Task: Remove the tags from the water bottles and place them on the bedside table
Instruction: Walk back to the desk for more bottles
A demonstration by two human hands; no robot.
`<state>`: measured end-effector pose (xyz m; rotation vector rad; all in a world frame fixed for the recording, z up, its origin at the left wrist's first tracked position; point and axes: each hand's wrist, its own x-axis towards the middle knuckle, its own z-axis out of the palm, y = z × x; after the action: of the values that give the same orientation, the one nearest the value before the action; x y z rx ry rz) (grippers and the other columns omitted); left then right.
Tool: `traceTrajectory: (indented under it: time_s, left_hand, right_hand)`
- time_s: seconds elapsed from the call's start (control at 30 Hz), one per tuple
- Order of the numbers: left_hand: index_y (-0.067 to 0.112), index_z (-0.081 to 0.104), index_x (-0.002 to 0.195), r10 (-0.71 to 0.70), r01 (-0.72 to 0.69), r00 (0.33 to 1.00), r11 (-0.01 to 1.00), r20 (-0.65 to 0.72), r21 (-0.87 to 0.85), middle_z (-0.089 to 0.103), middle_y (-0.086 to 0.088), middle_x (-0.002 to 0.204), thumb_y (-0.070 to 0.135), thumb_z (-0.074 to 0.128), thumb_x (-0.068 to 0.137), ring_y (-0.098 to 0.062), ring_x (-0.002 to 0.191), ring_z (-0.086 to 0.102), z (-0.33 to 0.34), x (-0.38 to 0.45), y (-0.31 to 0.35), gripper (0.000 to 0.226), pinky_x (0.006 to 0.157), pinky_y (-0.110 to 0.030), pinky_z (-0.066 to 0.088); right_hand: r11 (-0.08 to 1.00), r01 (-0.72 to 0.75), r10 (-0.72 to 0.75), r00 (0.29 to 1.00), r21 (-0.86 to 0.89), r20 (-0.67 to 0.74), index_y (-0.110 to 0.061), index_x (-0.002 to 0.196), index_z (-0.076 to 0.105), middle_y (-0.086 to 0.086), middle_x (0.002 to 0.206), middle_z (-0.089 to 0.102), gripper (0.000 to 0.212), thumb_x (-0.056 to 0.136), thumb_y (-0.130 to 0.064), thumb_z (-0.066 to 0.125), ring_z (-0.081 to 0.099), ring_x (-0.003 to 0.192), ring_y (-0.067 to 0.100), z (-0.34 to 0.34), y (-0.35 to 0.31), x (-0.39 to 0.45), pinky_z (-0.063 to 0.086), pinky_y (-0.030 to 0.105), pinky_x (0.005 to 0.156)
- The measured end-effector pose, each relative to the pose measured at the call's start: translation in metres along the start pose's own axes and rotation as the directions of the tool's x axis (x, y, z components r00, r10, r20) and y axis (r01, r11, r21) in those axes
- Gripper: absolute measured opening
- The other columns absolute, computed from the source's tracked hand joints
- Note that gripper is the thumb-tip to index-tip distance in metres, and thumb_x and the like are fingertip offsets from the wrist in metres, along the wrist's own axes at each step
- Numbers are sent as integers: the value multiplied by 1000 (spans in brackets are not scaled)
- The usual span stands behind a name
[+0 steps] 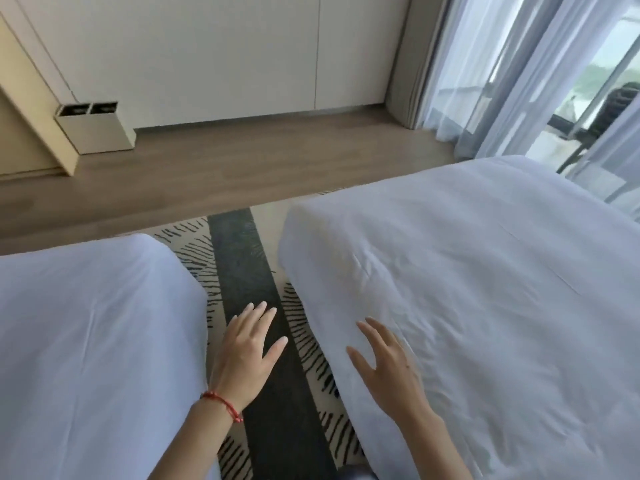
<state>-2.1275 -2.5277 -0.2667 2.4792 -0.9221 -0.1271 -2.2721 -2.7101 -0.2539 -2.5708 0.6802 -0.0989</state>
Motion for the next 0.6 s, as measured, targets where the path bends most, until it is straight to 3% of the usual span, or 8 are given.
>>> traceTrajectory:
  time_s: [0.23,0.6]
  left_hand:
    - [17,38,137,-175,178,981,983,-83,32,34,-5,148,41,49,89,-22,138,25,-22,57,-48,54,110,-33,22]
    - [18,33,139,-308,313,944,949,-122,27,27,-4,151,43,44,89,-21,140,20,-50,251,-110,57,114,-36,20]
  right_hand:
    - [991,131,-133,988,33,75,-31,139,34,-10,148,33,52,91,-53,38,32,135,10,12,-32,113,32,28,107]
    - [961,266,-274,953,79,129,-34,137,36,-9,147,36,57,87,-60,32,34,134,12,21,-70,351,34,29,105]
